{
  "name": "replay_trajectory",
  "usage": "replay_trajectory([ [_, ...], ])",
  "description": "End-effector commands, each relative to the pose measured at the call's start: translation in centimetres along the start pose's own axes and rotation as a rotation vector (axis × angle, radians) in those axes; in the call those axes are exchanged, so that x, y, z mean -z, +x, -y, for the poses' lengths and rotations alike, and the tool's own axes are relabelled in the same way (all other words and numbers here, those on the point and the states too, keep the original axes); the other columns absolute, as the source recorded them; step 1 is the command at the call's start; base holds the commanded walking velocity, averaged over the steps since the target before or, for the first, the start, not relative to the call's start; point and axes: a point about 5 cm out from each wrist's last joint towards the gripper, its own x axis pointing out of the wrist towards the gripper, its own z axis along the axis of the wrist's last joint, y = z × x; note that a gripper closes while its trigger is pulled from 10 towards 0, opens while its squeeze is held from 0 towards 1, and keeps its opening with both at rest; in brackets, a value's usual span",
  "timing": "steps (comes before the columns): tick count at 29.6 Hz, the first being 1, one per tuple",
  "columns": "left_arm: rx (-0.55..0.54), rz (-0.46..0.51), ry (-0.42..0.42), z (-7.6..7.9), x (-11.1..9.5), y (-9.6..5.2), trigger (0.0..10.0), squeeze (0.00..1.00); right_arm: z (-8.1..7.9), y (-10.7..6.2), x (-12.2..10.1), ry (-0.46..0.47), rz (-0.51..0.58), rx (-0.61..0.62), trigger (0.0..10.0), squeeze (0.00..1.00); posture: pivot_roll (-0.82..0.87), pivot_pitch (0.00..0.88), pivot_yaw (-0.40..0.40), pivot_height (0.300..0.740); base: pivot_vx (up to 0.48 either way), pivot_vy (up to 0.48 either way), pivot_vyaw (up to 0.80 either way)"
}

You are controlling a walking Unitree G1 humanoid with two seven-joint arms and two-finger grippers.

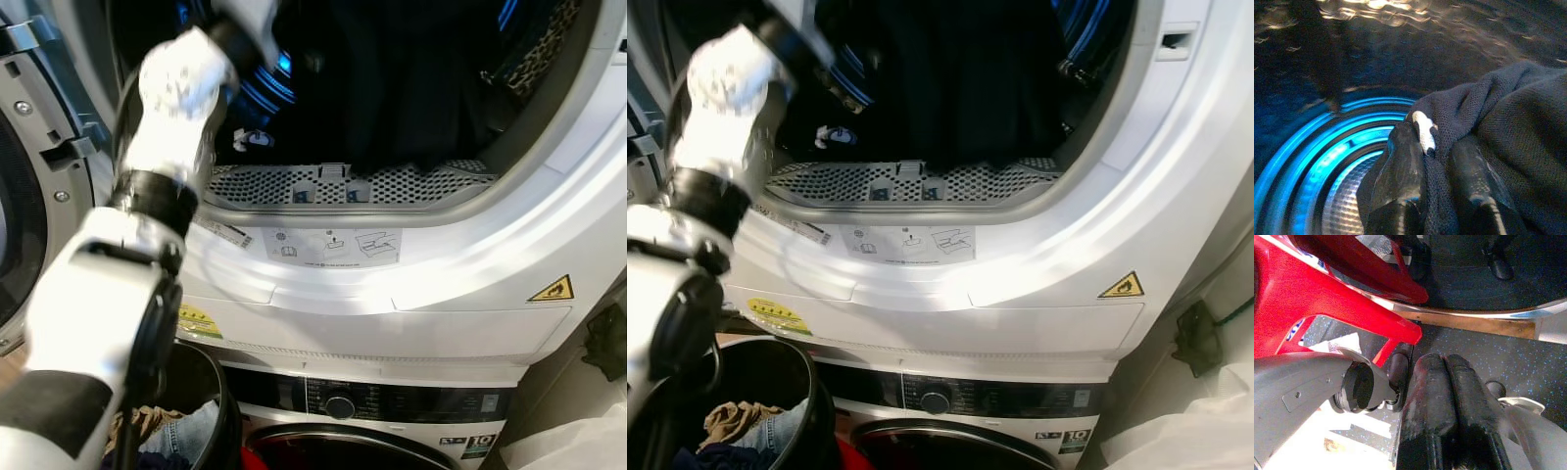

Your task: Clothes washing

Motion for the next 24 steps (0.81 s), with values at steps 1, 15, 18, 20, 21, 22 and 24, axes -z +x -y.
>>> replay_trajectory([
  [1, -0.091, -0.037, 0.008, -1.4, 0.2, 0.0, 10.0, 0.00, -0.3, -0.1, 0.4, 0.010, -0.004, -0.006, 10.0, 0.00, 0.09, 0.000, 0.125, 0.740, 0.000, 0.000, 0.00],
  [15, 0.045, -0.438, -0.333, 4.3, 7.1, -2.7, 10.0, 0.00, -0.5, -0.3, 1.3, 0.033, -0.015, 0.003, 10.0, 0.00, 0.06, 0.000, 0.137, 0.740, 0.000, 0.000, 0.00],
  [18, 0.093, -0.445, -0.353, 4.8, 7.2, -2.6, 10.0, 0.00, -0.5, -0.4, 1.6, 0.036, -0.020, 0.005, 10.0, 0.00, 0.06, 0.000, 0.140, 0.740, 0.000, 0.000, 0.00],
  [20, 0.116, -0.450, -0.357, 5.0, 7.2, -2.6, 10.0, 0.00, -0.5, -0.4, 1.6, 0.036, -0.021, 0.005, 10.0, 0.00, 0.06, 0.000, 0.142, 0.740, 0.000, 0.000, 0.00],
  [21, 0.158, -0.457, -0.356, 5.3, 7.2, -2.7, 10.0, 0.00, -0.5, -0.4, 1.6, 0.037, -0.022, 0.005, 10.0, 0.00, 0.05, 0.000, 0.147, 0.740, 0.000, 0.000, 0.00],
  [22, 0.201, -0.465, -0.358, 5.6, 7.3, -2.8, 10.0, 0.00, -0.5, -0.4, 1.6, 0.039, -0.022, 0.007, 10.0, 0.00, 0.05, 0.000, 0.148, 0.740, 0.000, 0.000, 0.00],
  [24, 0.229, -0.465, -0.350, 5.9, 7.3, -2.8, 10.0, 0.00, -0.5, -0.4, 1.6, 0.042, -0.021, 0.008, 10.0, 0.00, 0.04, 0.000, 0.150, 0.740, 0.000, 0.000, 0.00],
])
